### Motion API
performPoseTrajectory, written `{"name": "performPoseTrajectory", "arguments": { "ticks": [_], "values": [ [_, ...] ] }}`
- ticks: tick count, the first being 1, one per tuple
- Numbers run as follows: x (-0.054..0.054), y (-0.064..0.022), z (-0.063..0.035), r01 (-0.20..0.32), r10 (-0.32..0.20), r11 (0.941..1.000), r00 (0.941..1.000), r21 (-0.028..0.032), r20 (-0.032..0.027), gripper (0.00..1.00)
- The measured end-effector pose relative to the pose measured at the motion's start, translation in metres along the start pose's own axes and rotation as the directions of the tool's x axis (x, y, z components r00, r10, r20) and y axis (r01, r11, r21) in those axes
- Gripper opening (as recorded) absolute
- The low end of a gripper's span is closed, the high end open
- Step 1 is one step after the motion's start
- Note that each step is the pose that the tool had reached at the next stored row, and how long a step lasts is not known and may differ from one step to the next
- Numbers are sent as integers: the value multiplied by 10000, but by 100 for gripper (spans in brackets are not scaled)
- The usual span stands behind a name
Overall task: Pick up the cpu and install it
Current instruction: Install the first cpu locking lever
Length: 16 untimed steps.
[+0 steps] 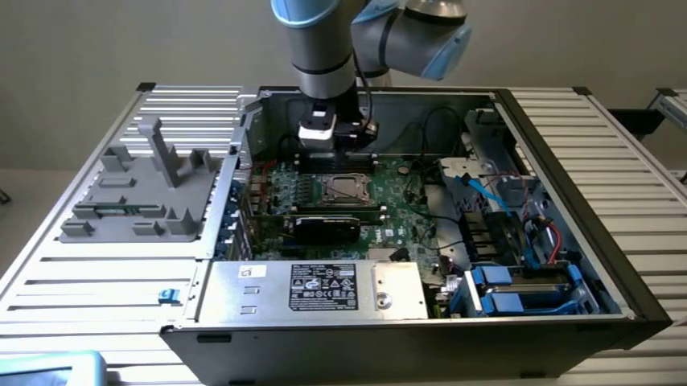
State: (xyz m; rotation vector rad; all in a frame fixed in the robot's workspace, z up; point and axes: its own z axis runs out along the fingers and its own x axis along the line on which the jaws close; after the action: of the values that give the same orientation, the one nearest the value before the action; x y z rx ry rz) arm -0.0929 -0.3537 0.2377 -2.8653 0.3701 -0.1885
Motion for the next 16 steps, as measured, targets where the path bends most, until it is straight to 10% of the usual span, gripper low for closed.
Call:
{"name": "performPoseTrajectory", "arguments": {
  "ticks": [4, 8, 16],
  "values": [
    [-15, 4, -2, -14, 30, 9985, 9995, -549, 300, 11],
    [-20, 3, -8, -62, 121, 9964, 9976, -849, 687, 11],
    [-3, -42, -177, -34, 117, 9932, 9974, -1168, 705, 11]
  ]
}}
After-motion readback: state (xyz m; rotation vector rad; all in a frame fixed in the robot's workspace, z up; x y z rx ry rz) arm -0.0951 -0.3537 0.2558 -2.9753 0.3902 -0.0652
